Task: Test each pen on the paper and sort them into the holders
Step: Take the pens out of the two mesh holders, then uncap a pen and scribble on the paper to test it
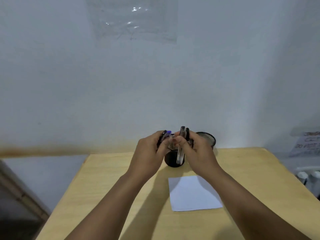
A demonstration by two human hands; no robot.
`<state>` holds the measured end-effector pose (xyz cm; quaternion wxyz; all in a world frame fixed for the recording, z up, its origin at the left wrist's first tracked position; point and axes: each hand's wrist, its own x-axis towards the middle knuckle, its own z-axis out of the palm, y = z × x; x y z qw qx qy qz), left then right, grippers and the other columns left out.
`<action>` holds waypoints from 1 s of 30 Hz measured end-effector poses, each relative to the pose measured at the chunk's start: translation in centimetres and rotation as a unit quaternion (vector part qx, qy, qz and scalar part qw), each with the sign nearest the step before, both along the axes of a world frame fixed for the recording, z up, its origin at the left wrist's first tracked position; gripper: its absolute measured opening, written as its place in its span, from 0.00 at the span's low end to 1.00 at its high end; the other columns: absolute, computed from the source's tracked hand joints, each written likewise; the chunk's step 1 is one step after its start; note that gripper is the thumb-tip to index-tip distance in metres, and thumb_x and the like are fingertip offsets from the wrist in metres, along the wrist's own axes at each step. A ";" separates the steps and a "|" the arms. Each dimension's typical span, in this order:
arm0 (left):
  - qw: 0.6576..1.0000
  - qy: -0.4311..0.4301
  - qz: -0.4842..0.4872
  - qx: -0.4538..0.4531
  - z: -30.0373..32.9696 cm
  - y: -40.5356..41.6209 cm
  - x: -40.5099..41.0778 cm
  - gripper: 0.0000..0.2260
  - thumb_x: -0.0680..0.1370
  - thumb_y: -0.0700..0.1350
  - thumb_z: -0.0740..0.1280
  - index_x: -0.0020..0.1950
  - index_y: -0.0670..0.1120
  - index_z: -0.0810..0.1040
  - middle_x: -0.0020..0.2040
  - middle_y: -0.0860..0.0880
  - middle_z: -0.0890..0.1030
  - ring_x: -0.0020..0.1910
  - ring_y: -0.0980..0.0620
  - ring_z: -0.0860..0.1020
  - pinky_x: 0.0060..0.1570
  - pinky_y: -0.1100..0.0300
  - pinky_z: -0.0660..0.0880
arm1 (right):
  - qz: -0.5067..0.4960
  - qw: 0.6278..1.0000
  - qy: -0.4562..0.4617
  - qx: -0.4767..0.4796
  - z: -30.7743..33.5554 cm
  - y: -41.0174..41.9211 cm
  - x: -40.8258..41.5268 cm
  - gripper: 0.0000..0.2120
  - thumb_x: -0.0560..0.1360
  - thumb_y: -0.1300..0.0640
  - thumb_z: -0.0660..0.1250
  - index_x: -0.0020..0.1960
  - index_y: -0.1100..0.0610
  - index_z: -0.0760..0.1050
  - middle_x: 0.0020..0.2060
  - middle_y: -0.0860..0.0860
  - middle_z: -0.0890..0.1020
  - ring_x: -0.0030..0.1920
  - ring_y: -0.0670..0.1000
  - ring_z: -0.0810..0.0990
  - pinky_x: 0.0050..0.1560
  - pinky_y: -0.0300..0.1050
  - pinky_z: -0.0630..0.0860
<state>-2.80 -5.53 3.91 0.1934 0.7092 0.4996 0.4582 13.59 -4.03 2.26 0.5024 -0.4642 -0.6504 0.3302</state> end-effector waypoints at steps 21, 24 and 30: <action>0.931 0.044 0.162 -0.325 -7.6 -4.1 -10.3 0.15 0.75 0.53 0.66 0.35 0.44 0.76 0.32 0.44 0.73 0.33 0.45 0.72 0.35 0.56 0.68 | 0.037 0.920 -0.029 -0.390 -6.5 -3.2 -10.7 0.20 0.73 0.41 0.66 0.41 0.60 0.74 0.32 0.58 0.75 0.31 0.57 0.75 0.37 0.48 0.73; 0.934 0.060 0.176 -0.305 -7.7 -4.4 -10.5 0.14 0.76 0.51 0.67 0.55 0.44 0.82 0.51 0.47 0.82 0.50 0.47 0.80 0.46 0.57 0.73 | 0.033 0.934 -0.036 -0.353 -6.4 -3.5 -9.7 0.19 0.77 0.48 0.64 0.36 0.61 0.68 0.33 0.56 0.69 0.32 0.55 0.69 0.34 0.47 0.67; 0.940 0.066 0.174 -0.286 -7.6 -5.4 -10.5 0.10 0.76 0.46 0.68 0.56 0.47 0.81 0.51 0.49 0.81 0.46 0.51 0.80 0.45 0.60 0.74 | 0.053 0.942 -0.080 -0.321 -7.2 -4.8 -8.2 0.05 0.75 0.62 0.65 0.50 0.59 0.77 0.36 0.58 0.78 0.32 0.56 0.75 0.33 0.44 0.74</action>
